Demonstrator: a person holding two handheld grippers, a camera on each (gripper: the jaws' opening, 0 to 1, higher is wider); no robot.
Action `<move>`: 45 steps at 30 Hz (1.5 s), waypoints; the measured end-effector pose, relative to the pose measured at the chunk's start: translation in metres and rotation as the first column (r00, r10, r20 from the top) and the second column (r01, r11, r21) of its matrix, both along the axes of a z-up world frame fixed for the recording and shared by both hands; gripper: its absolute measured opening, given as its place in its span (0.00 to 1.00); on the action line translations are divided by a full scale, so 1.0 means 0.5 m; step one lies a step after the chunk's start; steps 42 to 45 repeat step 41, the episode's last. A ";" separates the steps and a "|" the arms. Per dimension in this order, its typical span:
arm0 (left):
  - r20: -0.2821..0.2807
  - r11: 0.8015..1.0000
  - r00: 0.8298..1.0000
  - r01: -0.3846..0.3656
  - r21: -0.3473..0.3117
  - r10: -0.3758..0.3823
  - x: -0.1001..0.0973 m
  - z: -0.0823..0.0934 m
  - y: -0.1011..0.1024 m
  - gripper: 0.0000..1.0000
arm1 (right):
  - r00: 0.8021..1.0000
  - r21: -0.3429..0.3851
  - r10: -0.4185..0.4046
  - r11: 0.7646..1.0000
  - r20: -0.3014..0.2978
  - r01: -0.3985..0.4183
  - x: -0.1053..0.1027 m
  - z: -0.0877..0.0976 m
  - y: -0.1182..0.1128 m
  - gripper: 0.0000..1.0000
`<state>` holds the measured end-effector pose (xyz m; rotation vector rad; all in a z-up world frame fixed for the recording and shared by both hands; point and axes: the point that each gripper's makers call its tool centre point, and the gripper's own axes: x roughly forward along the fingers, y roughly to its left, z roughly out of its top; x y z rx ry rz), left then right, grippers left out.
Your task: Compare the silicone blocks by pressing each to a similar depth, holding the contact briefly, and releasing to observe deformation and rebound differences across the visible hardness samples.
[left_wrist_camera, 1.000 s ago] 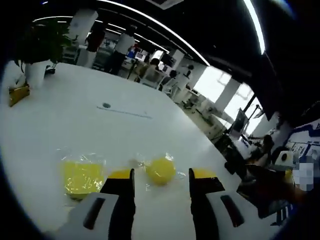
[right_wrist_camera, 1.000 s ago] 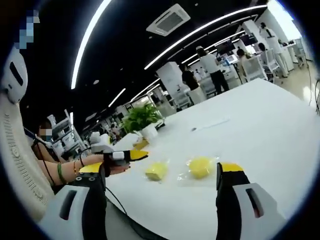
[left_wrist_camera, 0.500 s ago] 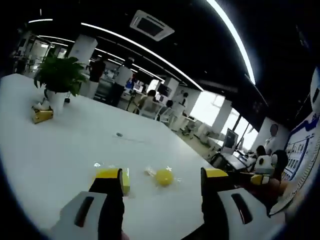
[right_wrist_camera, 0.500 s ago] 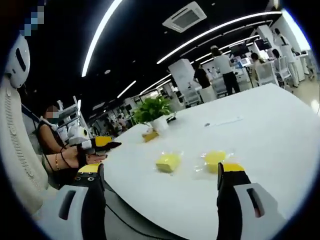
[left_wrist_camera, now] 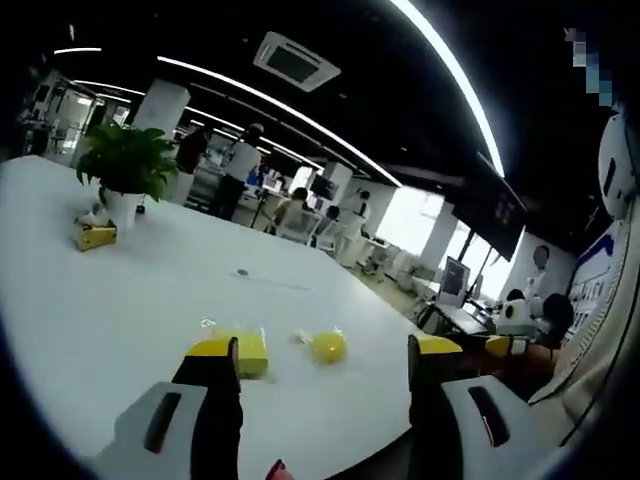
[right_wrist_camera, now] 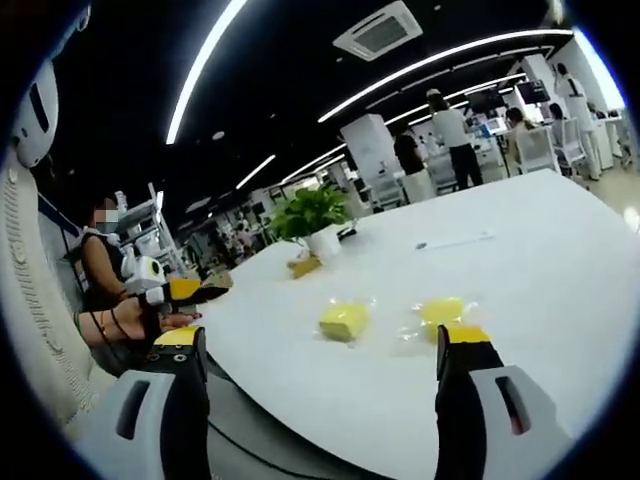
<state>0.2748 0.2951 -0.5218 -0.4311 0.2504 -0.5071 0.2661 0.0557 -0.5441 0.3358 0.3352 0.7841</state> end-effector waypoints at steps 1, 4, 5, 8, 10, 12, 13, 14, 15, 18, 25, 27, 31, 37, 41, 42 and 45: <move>0.000 1.000 1.000 -0.002 0.000 0.002 0.000 0.000 0.000 0.68 | 1.000 -0.001 0.001 1.000 -0.001 -0.001 0.000 0.000 -0.001 0.89; -0.001 1.000 1.000 -0.008 -0.009 0.008 0.001 0.000 0.002 0.68 | 1.000 -0.002 0.006 1.000 -0.007 -0.006 -0.002 -0.004 -0.003 0.88; -0.001 1.000 1.000 -0.005 -0.013 0.005 0.000 0.001 0.002 0.67 | 1.000 -0.001 0.014 1.000 -0.014 -0.014 -0.004 -0.006 -0.001 0.88; 0.009 1.000 1.000 -0.010 -0.010 0.010 -0.002 0.004 0.004 0.68 | 1.000 -0.006 0.022 1.000 -0.014 -0.022 -0.005 -0.008 0.000 0.88; 0.008 1.000 1.000 -0.018 -0.025 0.018 -0.002 0.007 0.007 0.68 | 1.000 -0.001 0.024 1.000 -0.009 -0.024 -0.004 -0.004 0.001 0.88; 0.009 0.999 1.000 -0.026 -0.032 0.026 -0.003 0.009 0.011 0.68 | 1.000 0.005 0.024 1.000 -0.012 -0.024 0.000 -0.002 0.002 0.87; 0.005 0.999 1.000 -0.031 -0.037 0.031 -0.002 0.009 0.014 0.68 | 1.000 0.009 0.025 1.000 -0.012 -0.025 0.001 -0.001 0.003 0.87; 0.002 0.999 0.999 -0.033 -0.040 0.033 -0.002 0.009 0.016 0.68 | 1.000 0.011 0.028 1.000 -0.010 -0.028 0.002 0.001 0.005 0.87; 0.003 0.998 0.999 -0.036 -0.042 0.036 -0.002 0.010 0.018 0.68 | 0.999 0.006 0.031 1.000 -0.010 -0.031 0.004 0.001 0.007 0.87; -0.001 0.999 0.999 -0.039 -0.034 0.039 -0.001 0.011 0.023 0.68 | 0.999 0.009 0.037 0.999 -0.007 -0.037 0.007 0.002 0.009 0.87; -0.014 0.998 0.999 -0.041 -0.037 0.041 0.003 0.011 0.028 0.66 | 0.999 0.023 0.033 0.999 -0.010 -0.033 0.012 0.000 0.009 0.86; -0.012 0.998 0.999 -0.041 -0.038 0.041 0.005 0.014 0.028 0.66 | 0.999 0.027 0.031 0.999 -0.009 -0.031 0.013 0.002 0.009 0.86; -0.017 0.999 0.999 -0.030 -0.034 0.030 0.006 0.014 0.025 0.66 | 0.999 0.028 0.039 0.999 -0.008 -0.039 0.013 0.003 0.012 0.86; -0.016 0.999 0.999 -0.042 -0.032 0.041 0.003 0.014 0.027 0.67 | 1.000 0.041 0.029 0.999 0.002 -0.029 0.014 0.008 0.011 0.86; -0.017 0.998 0.999 -0.047 -0.034 0.046 -0.001 0.013 0.029 0.67 | 1.000 0.046 0.027 0.999 0.000 -0.027 0.013 0.009 0.011 0.86; -0.017 0.998 0.999 -0.047 -0.034 0.046 -0.001 0.013 0.029 0.67 | 1.000 0.046 0.027 0.999 0.000 -0.027 0.013 0.009 0.011 0.86; -0.017 0.998 0.999 -0.047 -0.034 0.046 -0.001 0.013 0.029 0.67 | 1.000 0.046 0.027 0.999 0.000 -0.027 0.013 0.009 0.011 0.86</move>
